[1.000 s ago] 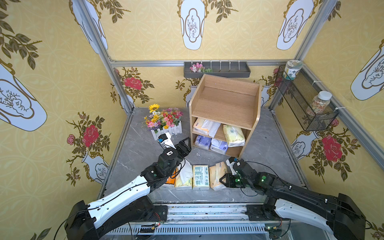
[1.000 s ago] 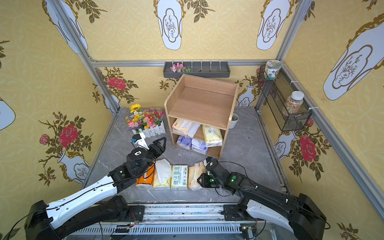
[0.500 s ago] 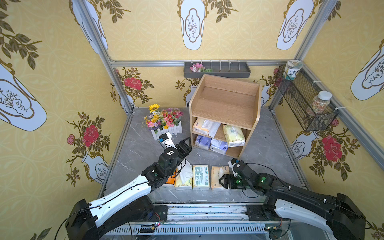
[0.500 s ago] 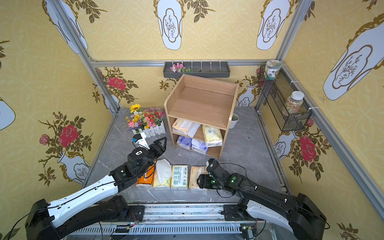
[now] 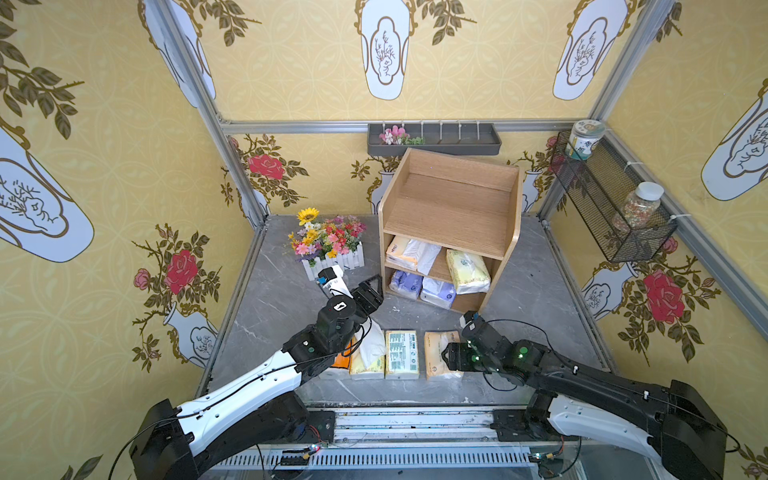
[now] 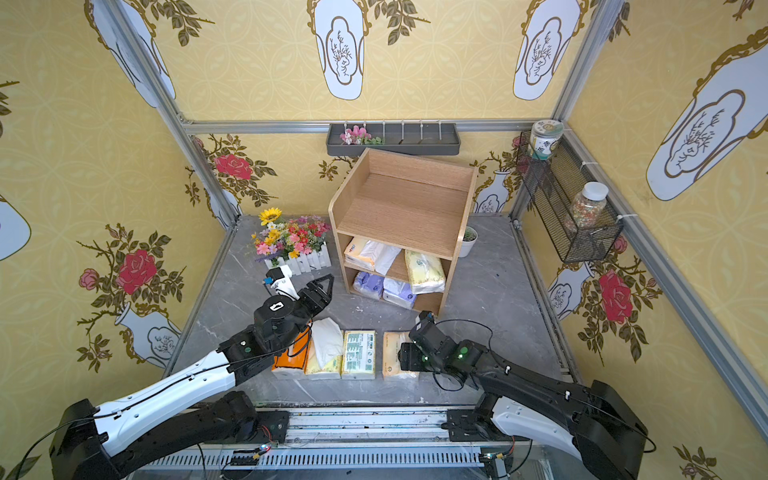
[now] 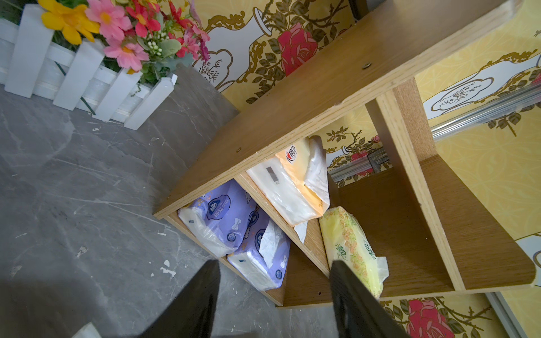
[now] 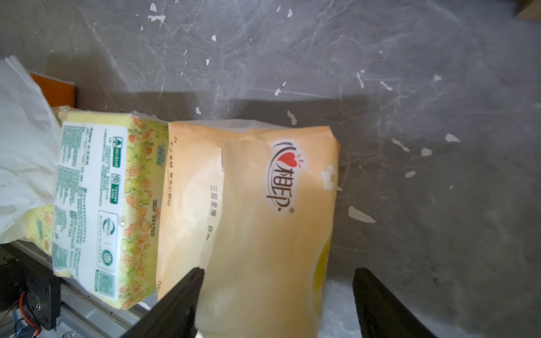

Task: Remove the tissue boxes from the shelf
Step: Place the box of tissues at the center of the board, then move the box of tissues to the center of the board.

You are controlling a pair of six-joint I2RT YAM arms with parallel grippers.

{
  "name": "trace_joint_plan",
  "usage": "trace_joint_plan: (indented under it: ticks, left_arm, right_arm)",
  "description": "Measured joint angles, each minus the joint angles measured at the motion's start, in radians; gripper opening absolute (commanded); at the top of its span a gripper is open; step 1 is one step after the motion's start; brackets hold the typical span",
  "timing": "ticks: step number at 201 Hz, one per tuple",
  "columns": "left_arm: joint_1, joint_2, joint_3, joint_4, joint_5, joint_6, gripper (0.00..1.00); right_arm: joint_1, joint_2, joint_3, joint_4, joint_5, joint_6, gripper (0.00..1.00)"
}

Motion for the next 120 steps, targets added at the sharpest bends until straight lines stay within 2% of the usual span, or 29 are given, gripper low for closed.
trace_joint_plan:
  ticks: [58, 120]
  left_arm:
    - [0.0, -0.002, -0.013, 0.002, 0.002, -0.016, 0.64]
    - [0.0, -0.021, -0.019, 0.001, 0.0, -0.027, 0.63]
  right_arm:
    - [0.038, 0.059, 0.012, 0.071, -0.026, -0.015, 0.69]
    - [0.121, 0.159, 0.066, 0.105, -0.021, -0.032, 0.65]
